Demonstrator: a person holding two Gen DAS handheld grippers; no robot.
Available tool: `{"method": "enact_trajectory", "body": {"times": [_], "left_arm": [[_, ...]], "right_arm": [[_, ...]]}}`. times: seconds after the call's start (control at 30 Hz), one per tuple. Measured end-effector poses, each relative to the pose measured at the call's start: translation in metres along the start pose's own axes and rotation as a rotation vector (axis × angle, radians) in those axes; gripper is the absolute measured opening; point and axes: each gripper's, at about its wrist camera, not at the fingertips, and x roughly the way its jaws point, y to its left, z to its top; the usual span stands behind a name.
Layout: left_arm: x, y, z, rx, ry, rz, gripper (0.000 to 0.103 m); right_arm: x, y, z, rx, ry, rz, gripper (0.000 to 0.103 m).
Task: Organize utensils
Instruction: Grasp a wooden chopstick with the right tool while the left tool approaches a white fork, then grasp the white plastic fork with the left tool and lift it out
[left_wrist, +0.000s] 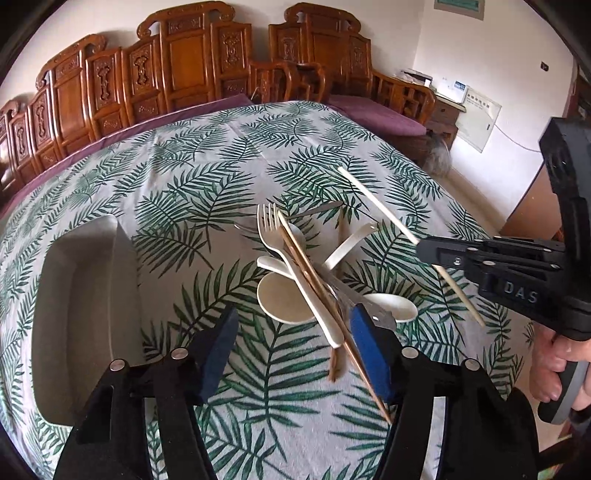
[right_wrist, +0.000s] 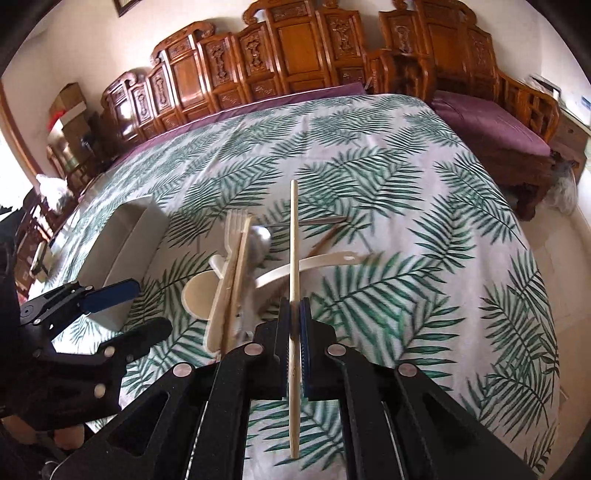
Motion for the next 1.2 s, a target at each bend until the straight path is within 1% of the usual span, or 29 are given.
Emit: {"method": "enact_trajectory", "body": {"times": [0.03,0.07,0.13,0.23,0.33,0.5,0.73,1.0,1.1,1.17,1.2], "left_arm": [[0.003,-0.001,0.002,-0.002,0.005,-0.004,0.053],[0.007,-0.001,0.003,-0.004,0.011,-0.01,0.051],[0.017,-0.003,0.007,-0.01,0.028,-0.018,0.04],[0.029,-0.004,0.013,-0.02,0.048,-0.034,0.029],[0.042,-0.002,0.019,-0.037,0.075,-0.034,0.021],[0.058,0.005,0.021,-0.079,0.12,-0.02,0.016],[0.063,0.01,0.021,-0.141,0.148,-0.071,0.016],[0.065,0.003,0.021,-0.138,0.147,-0.084,0.016],[0.07,-0.001,0.022,-0.134,0.17,-0.088,0.016],[0.07,-0.005,0.022,-0.124,0.165,-0.064,0.015],[0.069,-0.007,0.022,-0.125,0.164,-0.067,0.011]], "right_arm": [[0.0,-0.004,0.0,0.008,-0.001,-0.003,0.006],[0.0,-0.009,0.0,0.019,0.0,-0.007,0.006],[0.0,-0.015,0.0,0.028,-0.001,-0.017,0.006],[0.0,-0.022,0.0,0.044,-0.001,-0.019,0.006],[0.0,-0.024,0.0,0.051,0.0,-0.016,0.006],[0.0,-0.021,0.001,0.047,0.0,-0.002,0.006],[-0.001,-0.019,0.001,0.046,-0.003,0.003,0.006],[-0.003,-0.014,0.002,0.032,-0.003,0.002,0.006],[-0.002,-0.014,0.002,0.032,0.0,0.005,0.006],[-0.002,-0.014,0.002,0.033,0.0,0.005,0.006],[-0.002,-0.014,0.002,0.034,-0.002,0.005,0.006]]}}
